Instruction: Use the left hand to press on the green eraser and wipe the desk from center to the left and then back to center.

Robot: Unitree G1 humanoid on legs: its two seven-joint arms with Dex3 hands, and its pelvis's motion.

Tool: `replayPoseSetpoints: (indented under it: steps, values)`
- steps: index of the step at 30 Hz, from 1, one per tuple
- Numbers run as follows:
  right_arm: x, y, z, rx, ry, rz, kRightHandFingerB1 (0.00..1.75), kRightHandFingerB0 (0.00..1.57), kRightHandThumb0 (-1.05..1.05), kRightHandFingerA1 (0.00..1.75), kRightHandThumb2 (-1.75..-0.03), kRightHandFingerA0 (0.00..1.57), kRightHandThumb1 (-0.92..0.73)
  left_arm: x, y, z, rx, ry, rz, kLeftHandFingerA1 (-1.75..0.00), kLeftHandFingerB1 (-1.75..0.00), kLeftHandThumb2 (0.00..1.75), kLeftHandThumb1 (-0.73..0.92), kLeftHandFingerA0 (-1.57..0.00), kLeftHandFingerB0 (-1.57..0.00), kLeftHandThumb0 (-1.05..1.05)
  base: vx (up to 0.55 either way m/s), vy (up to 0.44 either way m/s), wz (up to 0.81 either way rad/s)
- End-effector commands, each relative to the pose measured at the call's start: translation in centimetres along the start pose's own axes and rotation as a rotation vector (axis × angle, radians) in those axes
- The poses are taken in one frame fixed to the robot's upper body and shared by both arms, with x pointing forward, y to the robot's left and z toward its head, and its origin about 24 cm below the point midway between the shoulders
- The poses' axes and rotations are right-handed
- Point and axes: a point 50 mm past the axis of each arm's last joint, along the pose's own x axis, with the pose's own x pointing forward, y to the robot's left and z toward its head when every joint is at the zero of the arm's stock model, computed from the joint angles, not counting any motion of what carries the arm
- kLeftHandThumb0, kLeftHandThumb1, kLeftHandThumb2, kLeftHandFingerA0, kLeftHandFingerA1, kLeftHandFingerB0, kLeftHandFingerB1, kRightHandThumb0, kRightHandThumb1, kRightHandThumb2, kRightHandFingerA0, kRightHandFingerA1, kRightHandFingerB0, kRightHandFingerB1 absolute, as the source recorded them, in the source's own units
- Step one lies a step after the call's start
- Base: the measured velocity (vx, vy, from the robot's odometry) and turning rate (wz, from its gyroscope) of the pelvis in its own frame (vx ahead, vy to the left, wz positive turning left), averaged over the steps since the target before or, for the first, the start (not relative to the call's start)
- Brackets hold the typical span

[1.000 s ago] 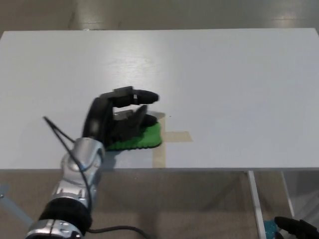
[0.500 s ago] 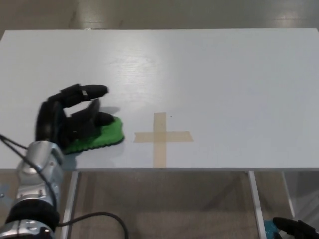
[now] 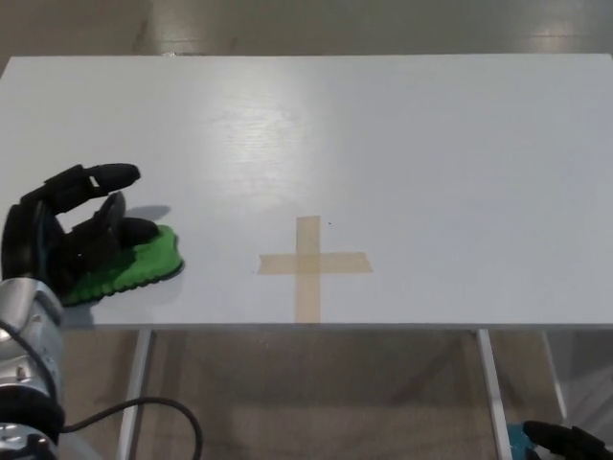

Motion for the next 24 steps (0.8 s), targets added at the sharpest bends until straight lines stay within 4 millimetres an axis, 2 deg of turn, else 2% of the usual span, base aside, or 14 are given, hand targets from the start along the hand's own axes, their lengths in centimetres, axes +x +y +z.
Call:
replayPoseSetpoints:
  steps: [1,6,17,20,21,23,24]
  values:
    - [-0.4,0.1,-0.7,0.008,0.041,-0.013,0.51,0.84,-0.45,0.59,-0.61,0.85,-0.70,-1.5,2.5,-2.2,-0.024,0.106,0.058,-0.85,-0.65,0.65,0.85,-0.94,-0.90,-0.06,0.00,0.000,0.00]
    - [-0.4,0.1,-0.8,0.010,0.046,-0.004,0.51,0.84,-0.46,0.59,-0.61,0.84,-0.71,-1.7,3.3,-2.3,-0.072,0.130,0.090,-0.82,-0.64,0.65,0.85,-0.94,-0.91,-0.05,0.00,0.000,0.00]
    - [-0.5,0.0,-0.9,0.000,0.048,-0.009,0.51,0.84,-0.46,0.57,-0.61,0.84,-0.71,-1.6,2.6,-2.5,-0.033,0.123,0.066,-0.82,-0.64,0.65,0.84,-0.96,-0.93,-0.07,0.00,0.000,0.00]
    - [-0.4,0.0,-0.8,-0.006,0.048,-0.012,0.50,0.83,-0.46,0.55,-0.62,0.84,-0.71,-1.5,1.9,-2.6,-0.020,0.120,0.043,-0.82,-0.64,0.65,0.84,-0.96,-0.93,-0.06,0.00,0.000,0.00]
    - [-0.4,0.0,-0.8,-0.009,0.048,-0.013,0.49,0.83,-0.46,0.54,-0.62,0.83,-0.70,-1.4,1.3,-2.8,-0.022,0.120,0.029,-0.73,-0.60,0.64,0.79,-1.03,-0.99,-0.08,0.00,0.000,0.00]
    - [-0.4,-0.1,-0.8,-0.012,0.047,-0.013,0.49,0.83,-0.46,0.54,-0.62,0.83,-0.70,-1.3,0.7,-2.9,-0.024,0.120,0.011,-0.73,-0.60,0.64,0.79,-1.03,-0.99,-0.08,0.00,0.000,0.00]
    - [-0.4,0.0,-0.8,-0.004,0.049,-0.011,0.51,0.84,-0.46,0.59,-0.61,0.84,-0.70,-1.1,-0.5,-3.1,-0.026,0.122,-0.016,-0.81,-0.63,0.65,0.83,-0.98,-0.96,-0.09,0.00,0.000,0.00]
